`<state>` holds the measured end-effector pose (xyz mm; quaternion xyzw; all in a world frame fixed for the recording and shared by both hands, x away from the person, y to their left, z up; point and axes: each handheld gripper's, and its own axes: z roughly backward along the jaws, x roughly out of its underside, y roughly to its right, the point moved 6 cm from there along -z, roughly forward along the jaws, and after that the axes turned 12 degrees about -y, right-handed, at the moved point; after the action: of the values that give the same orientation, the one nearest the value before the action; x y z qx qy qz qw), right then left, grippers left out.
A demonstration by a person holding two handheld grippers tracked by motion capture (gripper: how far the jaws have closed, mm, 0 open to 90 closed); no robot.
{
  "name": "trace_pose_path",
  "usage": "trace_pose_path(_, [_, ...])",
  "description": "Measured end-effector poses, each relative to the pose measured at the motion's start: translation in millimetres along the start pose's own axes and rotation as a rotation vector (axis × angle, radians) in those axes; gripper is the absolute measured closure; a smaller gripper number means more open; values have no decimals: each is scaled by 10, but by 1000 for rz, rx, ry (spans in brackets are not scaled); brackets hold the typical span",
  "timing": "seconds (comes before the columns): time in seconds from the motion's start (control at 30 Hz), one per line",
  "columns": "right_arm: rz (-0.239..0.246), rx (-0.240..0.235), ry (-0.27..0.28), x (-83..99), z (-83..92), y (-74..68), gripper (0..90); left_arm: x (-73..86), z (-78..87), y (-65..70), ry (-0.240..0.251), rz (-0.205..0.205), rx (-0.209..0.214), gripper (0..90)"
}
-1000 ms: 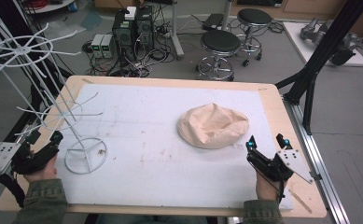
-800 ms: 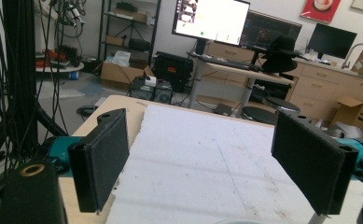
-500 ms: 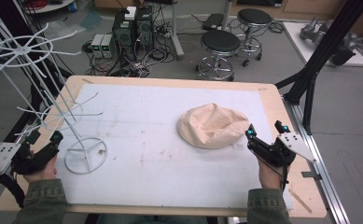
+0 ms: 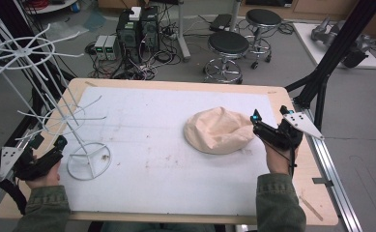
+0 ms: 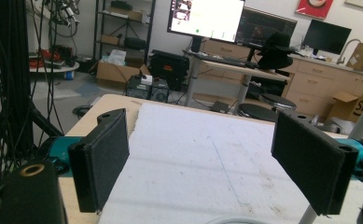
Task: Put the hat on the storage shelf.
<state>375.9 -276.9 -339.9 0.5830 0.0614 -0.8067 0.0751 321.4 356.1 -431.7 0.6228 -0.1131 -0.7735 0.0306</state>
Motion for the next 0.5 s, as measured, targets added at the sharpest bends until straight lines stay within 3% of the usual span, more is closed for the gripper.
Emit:
trace_pose_path(0.27, [22, -13, -40, -64, -231, -32, 107, 0, 0, 2, -1, -1, 1, 192])
trace_pose_path(0.5, [10, -29, -79, -93, -400, -35, 106, 3, -4, 1, -2, -1, 3, 192])
